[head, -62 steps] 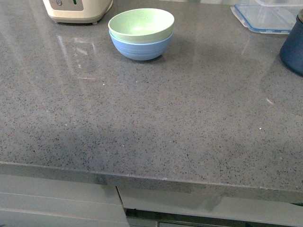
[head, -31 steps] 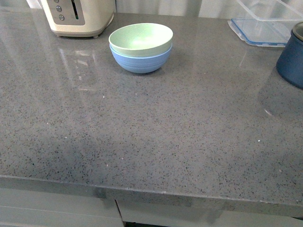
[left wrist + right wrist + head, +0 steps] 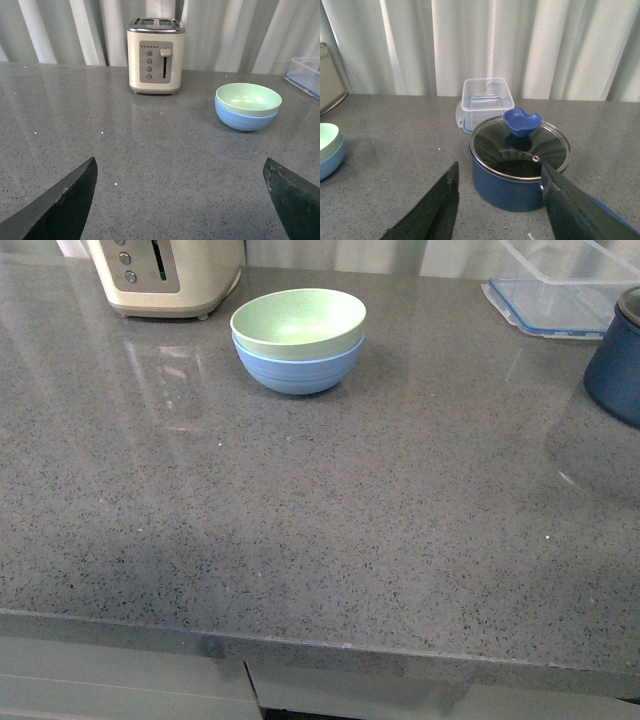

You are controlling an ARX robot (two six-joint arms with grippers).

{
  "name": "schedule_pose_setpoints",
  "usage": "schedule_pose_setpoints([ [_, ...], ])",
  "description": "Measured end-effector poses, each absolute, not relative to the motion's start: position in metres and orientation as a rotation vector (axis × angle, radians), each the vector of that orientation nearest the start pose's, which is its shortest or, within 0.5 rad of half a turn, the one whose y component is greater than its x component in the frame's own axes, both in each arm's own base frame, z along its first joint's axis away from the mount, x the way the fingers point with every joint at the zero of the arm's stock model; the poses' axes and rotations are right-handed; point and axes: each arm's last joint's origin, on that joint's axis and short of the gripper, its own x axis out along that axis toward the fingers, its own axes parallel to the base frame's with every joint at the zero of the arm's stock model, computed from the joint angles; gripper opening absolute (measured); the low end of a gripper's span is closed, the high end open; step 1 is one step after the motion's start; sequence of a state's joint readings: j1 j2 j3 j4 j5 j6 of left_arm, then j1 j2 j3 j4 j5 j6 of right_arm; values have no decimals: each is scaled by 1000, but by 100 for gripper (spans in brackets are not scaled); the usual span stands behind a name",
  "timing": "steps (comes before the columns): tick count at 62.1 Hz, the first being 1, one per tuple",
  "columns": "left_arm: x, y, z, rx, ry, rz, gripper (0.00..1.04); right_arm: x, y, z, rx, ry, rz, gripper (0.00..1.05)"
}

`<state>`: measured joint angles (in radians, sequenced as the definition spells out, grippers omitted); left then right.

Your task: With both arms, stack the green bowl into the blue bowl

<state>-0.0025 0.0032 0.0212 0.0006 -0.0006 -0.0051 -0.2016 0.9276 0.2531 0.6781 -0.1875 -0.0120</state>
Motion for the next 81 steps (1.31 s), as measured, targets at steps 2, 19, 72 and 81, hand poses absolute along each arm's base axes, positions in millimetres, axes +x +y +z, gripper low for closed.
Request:
schedule_pose_setpoints([
  [2,97,0,171,-5,-18,-2,98,181,-30,206,-11,0,-12,33],
  [19,97,0,171,-5,-18,-2,98,151,-12,183,-9,10,-5,1],
  [72,97,0,171,-5,-18,-2,98,116,0,168,-10,-7,-2,1],
  [81,97,0,171,-5,-18,-2,98,113,0,168,-10,-9,-2,1],
])
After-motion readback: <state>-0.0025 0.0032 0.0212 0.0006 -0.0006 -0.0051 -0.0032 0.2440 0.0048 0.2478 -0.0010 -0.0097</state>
